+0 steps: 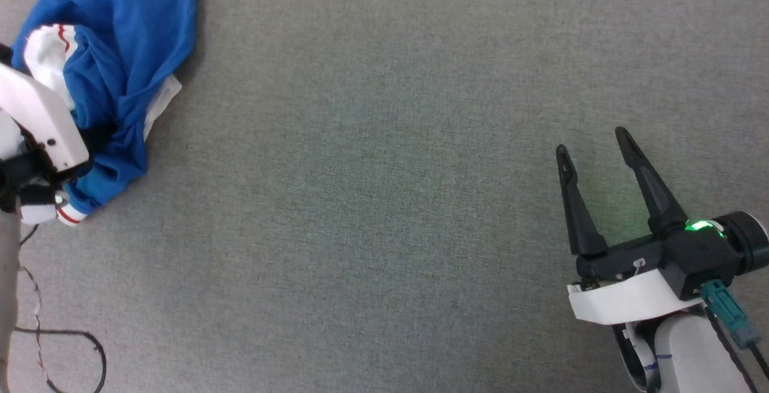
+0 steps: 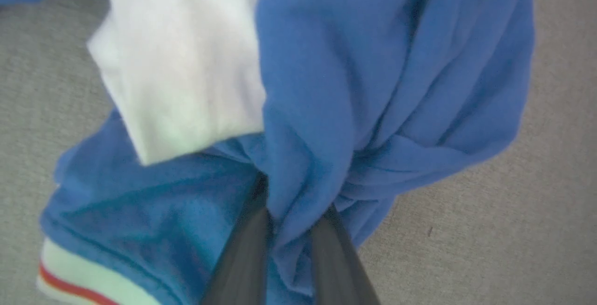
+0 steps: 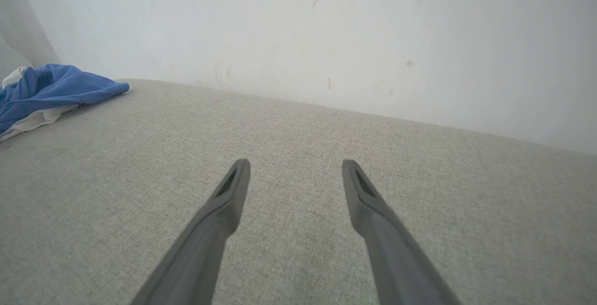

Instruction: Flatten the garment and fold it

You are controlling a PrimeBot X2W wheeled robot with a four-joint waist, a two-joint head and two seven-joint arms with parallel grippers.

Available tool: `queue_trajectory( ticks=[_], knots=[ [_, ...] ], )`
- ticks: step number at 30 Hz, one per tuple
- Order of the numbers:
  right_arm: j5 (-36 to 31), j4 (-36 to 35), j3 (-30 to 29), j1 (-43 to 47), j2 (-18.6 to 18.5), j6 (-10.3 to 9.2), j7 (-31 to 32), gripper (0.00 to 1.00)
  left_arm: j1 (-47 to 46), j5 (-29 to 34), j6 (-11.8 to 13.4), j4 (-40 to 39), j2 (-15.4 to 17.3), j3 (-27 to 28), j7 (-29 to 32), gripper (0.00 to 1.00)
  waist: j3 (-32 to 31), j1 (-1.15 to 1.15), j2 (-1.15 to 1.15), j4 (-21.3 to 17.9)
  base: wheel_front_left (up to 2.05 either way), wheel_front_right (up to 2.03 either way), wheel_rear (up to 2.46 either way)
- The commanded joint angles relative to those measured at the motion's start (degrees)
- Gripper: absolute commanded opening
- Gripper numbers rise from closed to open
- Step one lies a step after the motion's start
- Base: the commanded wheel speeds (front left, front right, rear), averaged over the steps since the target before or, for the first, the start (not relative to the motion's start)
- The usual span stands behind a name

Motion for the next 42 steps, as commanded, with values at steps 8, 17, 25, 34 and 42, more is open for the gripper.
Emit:
queue_trajectory(
  ticks=[8,17,25,34,42],
  knots=[
    [1.8,3.1,0.8,1.0,0.2,-0.05,-0.9,1.0,3.3,-0.5,-0.4,-1.6,0.6,-1.5,-14.7,0.0,-9.8,0.0,0.0,0.9,0.0,0.0,0.0],
    [4.2,5.2,-0.7,3.8,0.2,-0.05,-1.0,1.0,4.7,2.1,-0.4,-12.1,5.0,-6.4,-36.9,0.0,-19.1,0.0,0.0,1.1,0.0,0.0,0.0],
    [5.2,6.1,-3.8,5.6,0.2,-0.05,-1.1,1.0,5.5,4.9,-0.3,-20.7,3.2,-9.3,-47.4,0.0,-24.9,0.0,0.0,-0.3,0.0,0.0,0.0],
    [6.0,7.7,-5.9,8.1,0.2,-0.05,-1.1,1.0,11.6,5.6,2.1,-29.6,-2.0,-13.7,-47.7,0.0,-29.2,0.0,0.0,-4.1,0.0,0.0,0.0],
    [5.9,8.9,-6.2,9.1,0.2,-0.05,-1.1,1.0,16.3,6.0,3.8,-33.6,-5.7,-17.8,-47.1,0.0,-29.7,0.0,0.0,-10.3,0.0,0.0,0.0]
  ],
)
